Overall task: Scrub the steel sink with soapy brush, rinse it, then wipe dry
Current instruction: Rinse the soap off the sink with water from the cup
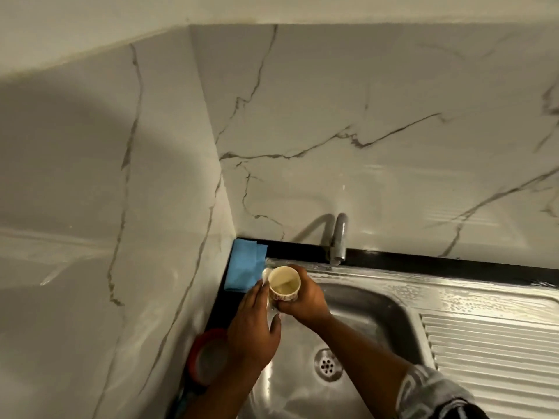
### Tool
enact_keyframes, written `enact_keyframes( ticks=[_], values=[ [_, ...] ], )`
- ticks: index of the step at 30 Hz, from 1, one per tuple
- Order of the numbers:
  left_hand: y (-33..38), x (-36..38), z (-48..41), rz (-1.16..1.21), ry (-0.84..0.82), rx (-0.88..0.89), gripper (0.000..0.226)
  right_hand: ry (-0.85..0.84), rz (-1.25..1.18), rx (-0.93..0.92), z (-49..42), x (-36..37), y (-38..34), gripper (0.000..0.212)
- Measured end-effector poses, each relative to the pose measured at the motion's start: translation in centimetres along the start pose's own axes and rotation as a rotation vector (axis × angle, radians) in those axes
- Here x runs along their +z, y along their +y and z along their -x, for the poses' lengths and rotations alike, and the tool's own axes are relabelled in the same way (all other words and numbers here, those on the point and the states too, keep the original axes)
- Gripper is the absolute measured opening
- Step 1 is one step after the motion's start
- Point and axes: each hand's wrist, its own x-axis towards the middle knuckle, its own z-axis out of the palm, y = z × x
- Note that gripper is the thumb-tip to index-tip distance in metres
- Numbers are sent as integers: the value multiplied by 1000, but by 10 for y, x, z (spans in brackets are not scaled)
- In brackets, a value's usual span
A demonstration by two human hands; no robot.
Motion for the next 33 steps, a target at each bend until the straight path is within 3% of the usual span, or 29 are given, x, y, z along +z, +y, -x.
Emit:
enact_keyframes(
  ticks=[8, 13, 19, 23, 27, 33],
  values=[
    [57, 28, -82, 88, -108, 10, 56, 137, 2, 25, 10, -86, 32, 75],
    [99, 40, -142, 153, -304, -10, 36, 161, 15, 54, 9, -112, 41, 82],
    [112, 57, -175, 225, -616, 126, 43, 173, 42, 112, 6, -120, 51, 89],
    [96, 84, -196, 170, -668, 253, 56, 164, 61, 101, 5, -123, 51, 87],
    [72, 119, -210, 198, -747, 218, 46, 140, 59, 81, 6, -122, 47, 88],
    [99, 90, -194, 128, -612, 140, 69, 124, 63, 61, 9, -120, 42, 86]
  ],
)
